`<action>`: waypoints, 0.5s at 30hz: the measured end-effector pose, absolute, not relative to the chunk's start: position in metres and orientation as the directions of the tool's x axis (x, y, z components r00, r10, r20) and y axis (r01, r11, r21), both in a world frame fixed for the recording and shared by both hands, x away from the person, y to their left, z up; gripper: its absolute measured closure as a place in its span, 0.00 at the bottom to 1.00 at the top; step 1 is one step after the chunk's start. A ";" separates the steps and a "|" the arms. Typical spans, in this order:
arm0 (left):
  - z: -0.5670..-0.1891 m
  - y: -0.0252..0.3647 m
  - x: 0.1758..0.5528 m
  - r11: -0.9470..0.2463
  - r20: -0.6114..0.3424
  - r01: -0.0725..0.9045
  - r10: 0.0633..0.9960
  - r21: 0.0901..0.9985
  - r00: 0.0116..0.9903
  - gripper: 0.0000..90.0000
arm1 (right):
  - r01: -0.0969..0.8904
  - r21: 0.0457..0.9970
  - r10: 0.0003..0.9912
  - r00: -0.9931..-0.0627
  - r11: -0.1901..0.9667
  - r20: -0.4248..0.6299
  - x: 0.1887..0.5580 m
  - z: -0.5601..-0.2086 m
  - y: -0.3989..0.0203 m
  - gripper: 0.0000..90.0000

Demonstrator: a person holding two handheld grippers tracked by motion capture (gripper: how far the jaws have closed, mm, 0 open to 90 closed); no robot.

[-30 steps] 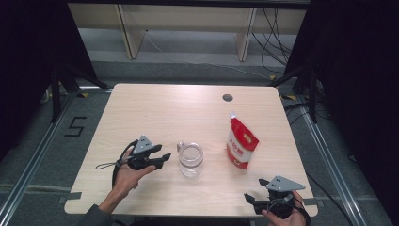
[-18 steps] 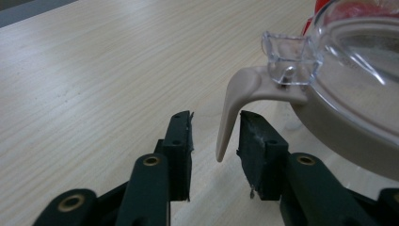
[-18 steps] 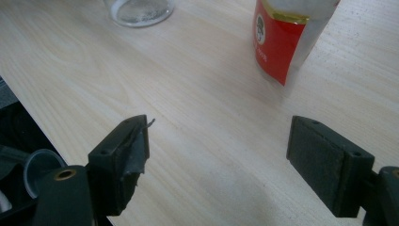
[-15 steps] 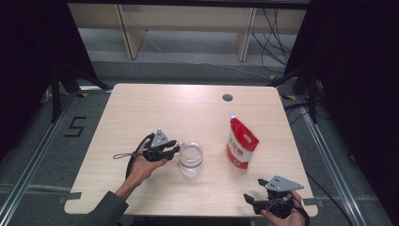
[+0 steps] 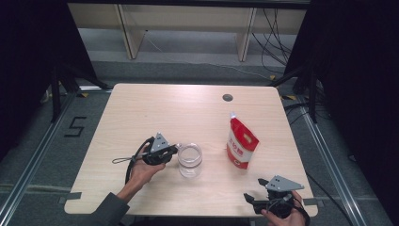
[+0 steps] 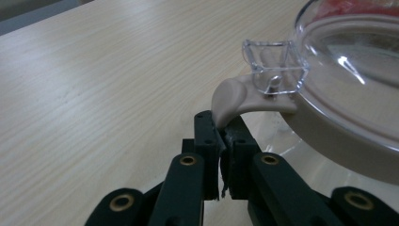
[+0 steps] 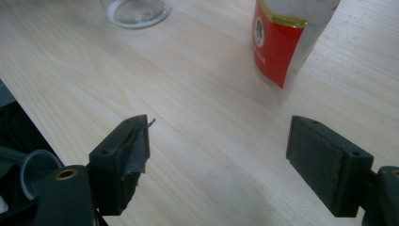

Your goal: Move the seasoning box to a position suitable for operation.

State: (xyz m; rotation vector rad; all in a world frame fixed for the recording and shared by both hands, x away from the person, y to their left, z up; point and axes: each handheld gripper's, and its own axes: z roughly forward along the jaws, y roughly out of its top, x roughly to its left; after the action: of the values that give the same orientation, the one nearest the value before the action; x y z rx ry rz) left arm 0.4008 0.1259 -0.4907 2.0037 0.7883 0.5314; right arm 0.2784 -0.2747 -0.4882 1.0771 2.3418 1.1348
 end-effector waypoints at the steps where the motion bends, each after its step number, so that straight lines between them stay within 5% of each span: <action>1: -0.490 0.128 0.399 -0.419 0.086 0.315 0.704 0.852 0.705 0.94 | 0.492 0.772 0.749 -0.662 0.402 0.031 0.278 -0.488 -0.275 0.25; 15: -0.487 0.146 0.358 -0.419 0.068 0.347 0.714 0.839 0.697 0.87 | 0.518 0.764 0.756 -0.652 0.385 0.061 0.277 -0.488 -0.272 0.26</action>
State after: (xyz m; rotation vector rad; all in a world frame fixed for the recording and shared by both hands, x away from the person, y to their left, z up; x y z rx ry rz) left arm 0.3575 0.1458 -0.4872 2.0333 0.8128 0.5331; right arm 0.2771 -0.2721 -0.4881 1.1174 2.3498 1.1348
